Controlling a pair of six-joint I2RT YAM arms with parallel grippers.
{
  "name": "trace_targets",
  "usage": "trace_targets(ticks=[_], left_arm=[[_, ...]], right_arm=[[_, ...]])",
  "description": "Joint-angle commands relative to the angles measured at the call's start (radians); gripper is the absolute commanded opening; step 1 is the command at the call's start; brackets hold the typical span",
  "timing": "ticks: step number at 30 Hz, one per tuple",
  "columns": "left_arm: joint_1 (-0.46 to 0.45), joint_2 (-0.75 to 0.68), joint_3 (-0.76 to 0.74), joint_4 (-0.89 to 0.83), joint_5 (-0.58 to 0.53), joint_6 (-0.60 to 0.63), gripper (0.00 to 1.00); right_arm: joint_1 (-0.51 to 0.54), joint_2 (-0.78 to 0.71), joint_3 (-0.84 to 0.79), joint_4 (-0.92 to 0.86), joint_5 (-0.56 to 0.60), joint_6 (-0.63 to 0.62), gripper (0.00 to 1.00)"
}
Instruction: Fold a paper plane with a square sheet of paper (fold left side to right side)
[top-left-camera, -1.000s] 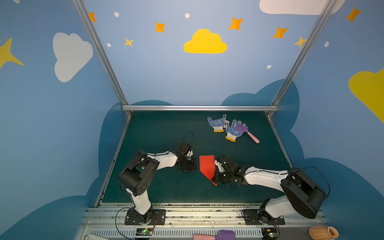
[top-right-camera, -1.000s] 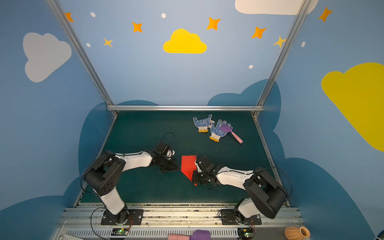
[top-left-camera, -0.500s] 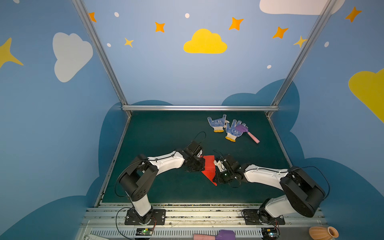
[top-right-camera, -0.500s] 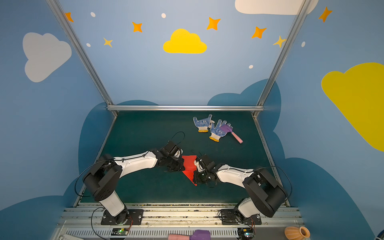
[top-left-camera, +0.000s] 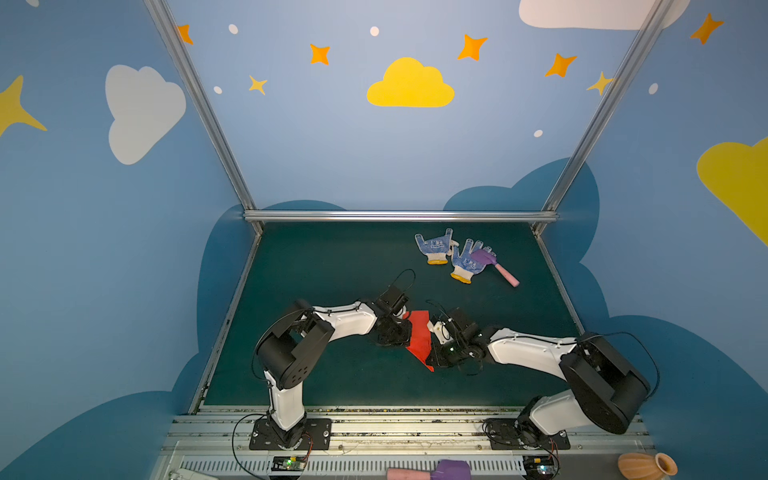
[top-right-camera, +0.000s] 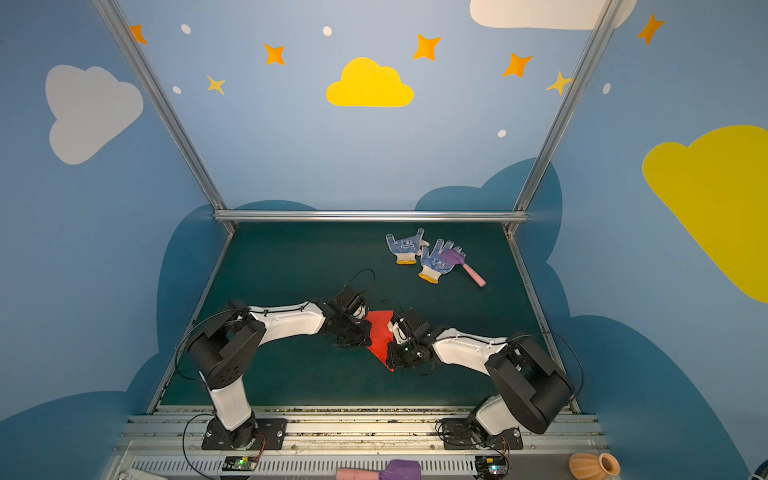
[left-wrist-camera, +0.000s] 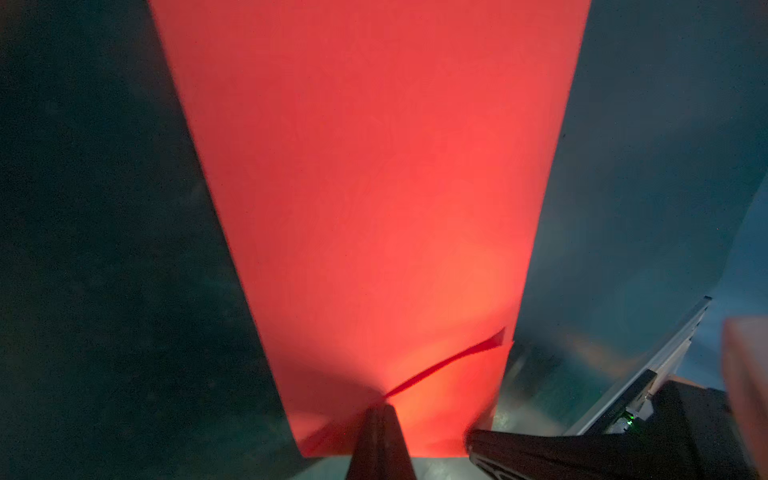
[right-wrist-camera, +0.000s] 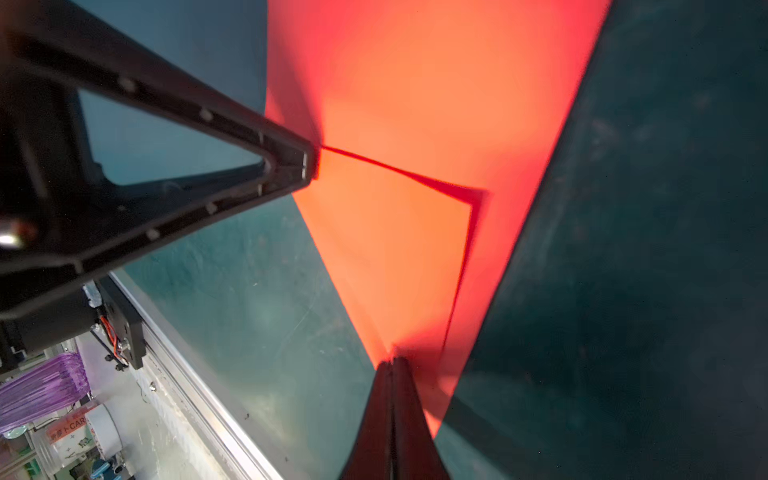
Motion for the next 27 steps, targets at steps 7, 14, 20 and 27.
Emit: trace_targets(ticks=[7,14,20,27], left_arm=[[-0.011,0.042,-0.059,0.02,-0.019,-0.021,0.04],[-0.012,0.042,-0.064,0.024,-0.02,-0.025,0.04],[-0.014,0.043,-0.062,0.027,-0.018,-0.025,0.04],[-0.014,0.043,-0.064,0.028,-0.017,-0.026,0.04]], right_arm=[[0.015,-0.022,0.136,-0.149,0.044,-0.014,0.0],[0.015,0.074,0.227,-0.138,0.052,-0.012,0.0],[0.024,0.145,0.248,-0.106,0.042,0.001,0.0],[0.05,0.168,0.205,-0.091,0.036,0.004,0.0]])
